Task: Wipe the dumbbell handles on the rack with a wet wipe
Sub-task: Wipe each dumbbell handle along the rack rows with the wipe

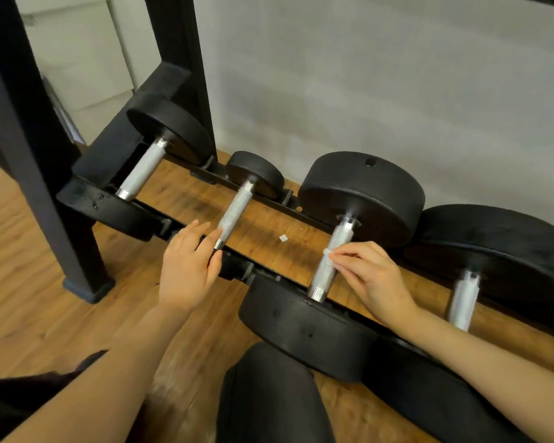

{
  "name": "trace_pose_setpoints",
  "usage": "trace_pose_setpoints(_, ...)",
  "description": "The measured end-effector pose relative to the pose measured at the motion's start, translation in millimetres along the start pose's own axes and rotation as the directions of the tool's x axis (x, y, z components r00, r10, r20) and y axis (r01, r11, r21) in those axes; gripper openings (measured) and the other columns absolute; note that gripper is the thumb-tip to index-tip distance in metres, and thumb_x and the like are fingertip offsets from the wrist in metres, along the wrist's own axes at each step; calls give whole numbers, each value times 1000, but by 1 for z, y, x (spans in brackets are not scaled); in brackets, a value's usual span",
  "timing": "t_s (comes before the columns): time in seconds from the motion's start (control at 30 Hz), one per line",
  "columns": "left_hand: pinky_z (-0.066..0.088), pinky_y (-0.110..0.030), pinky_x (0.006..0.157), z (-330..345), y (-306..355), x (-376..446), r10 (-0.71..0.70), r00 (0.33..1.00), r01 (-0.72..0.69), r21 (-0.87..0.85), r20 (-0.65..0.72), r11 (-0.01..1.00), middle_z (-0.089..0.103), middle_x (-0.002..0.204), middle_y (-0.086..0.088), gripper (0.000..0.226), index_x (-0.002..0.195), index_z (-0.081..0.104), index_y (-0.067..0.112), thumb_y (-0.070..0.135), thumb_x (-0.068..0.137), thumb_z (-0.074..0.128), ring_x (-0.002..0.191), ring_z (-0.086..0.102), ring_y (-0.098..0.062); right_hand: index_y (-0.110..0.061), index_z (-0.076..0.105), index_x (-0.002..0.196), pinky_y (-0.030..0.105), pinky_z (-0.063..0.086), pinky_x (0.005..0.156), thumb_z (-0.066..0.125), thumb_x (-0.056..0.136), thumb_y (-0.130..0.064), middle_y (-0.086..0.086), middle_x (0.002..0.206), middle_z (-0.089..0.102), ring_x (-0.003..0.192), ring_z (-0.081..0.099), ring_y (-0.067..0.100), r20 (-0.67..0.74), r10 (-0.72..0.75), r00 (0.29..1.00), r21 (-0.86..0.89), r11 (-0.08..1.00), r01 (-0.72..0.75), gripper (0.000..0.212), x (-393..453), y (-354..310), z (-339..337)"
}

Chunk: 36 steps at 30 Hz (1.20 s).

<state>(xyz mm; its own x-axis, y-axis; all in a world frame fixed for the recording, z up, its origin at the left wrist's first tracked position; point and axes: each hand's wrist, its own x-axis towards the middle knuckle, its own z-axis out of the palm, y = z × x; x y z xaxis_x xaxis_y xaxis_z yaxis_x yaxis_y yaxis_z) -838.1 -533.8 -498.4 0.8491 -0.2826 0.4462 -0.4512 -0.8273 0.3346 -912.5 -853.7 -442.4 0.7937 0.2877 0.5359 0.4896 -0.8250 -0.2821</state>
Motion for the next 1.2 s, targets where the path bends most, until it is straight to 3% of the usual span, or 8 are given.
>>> trace_pose_setpoints(0.13, 41, -52, 102, 3, -4, 0, 40, 999, -40, -15, -18, 999, 62, 124, -19, 43, 124, 64, 1, 27, 98, 42, 125, 51, -41, -14, 72, 107, 21, 46, 86, 52, 99, -29, 2, 104, 63, 94, 56, 14, 22, 54, 998, 43, 998, -55, 27, -3, 1, 0)
trace_pose_setpoints(0.2, 42, -54, 101, 3, -8, 0, 52, 998, -53, -18, -21, 998, 62, 124, -20, 43, 125, 64, 1, 27, 97, 42, 125, 51, -42, -14, 72, 111, 18, 45, 88, 53, 98, -29, 3, 104, 63, 95, 57, 16, 26, 89, 996, 43, 995, -90, 28, -1, -1, 0)
trace_pose_setpoints(0.37, 42, -54, 100, 6, -13, 1, 101, 994, -102, -9, -29, 995, 62, 124, -21, 45, 124, 64, 0, 28, 97, 42, 125, 52, -43, -12, 71, 114, 16, 40, 91, 62, 92, -16, 6, 106, 63, 98, 56, 18, 157, -76, 985, 7, 997, 76, 24, -6, -5, -4)
trace_pose_setpoints(0.53, 42, -55, 102, 7, -11, 0, 92, 996, -92, -1, -22, 996, 61, 125, -21, 45, 125, 63, 0, 28, 97, 42, 126, 51, -43, -9, 71, 113, 16, 40, 91, 56, 95, -20, 6, 105, 63, 95, 58, 20, 49, 43, 998, 16, 999, -44, 26, 0, 0, -4)
trace_pose_setpoints(0.7, 42, -56, 103, 6, -9, 0, 88, 996, -88, 1, -24, 996, 61, 125, -21, 45, 126, 63, 1, 27, 97, 42, 126, 50, -43, -9, 71, 111, 18, 43, 89, 62, 92, -17, 3, 106, 60, 98, 56, 13, 124, -17, 992, 56, 998, 10, 22, -5, 1, -5)
trace_pose_setpoints(0.87, 40, -56, 105, 5, -7, 0, 72, 997, -72, 12, -6, 997, 61, 126, -21, 46, 126, 63, 1, 28, 97, 40, 128, 49, -42, -9, 70, 109, 25, 51, 84, 60, 91, -18, -3, 104, 56, 95, 56, 9, 31, 160, 987, 80, 984, -162, 22, 4, 5, -7)
trace_pose_setpoints(1.03, 39, -54, 105, 5, -8, 0, 75, 997, -75, 14, 4, 997, 60, 127, -21, 47, 126, 63, 1, 29, 97, 40, 128, 49, -42, -8, 69, 107, 10, 44, 84, 61, 91, -15, -8, 106, 51, 94, 52, 0, 134, 90, 987, 144, 983, -110, 20, -2, -1, -10)
trace_pose_setpoints(1.2, 41, -56, 103, 4, -8, 0, 79, 997, -79, 10, 0, 997, 61, 127, -21, 47, 126, 64, 1, 29, 97, 40, 127, 50, -42, -10, 68, 109, 25, 54, 84, 62, 92, -8, -6, 108, 53, 98, 58, 7, 14, 275, 961, 223, 936, -271, 18, 3, 4, -9)
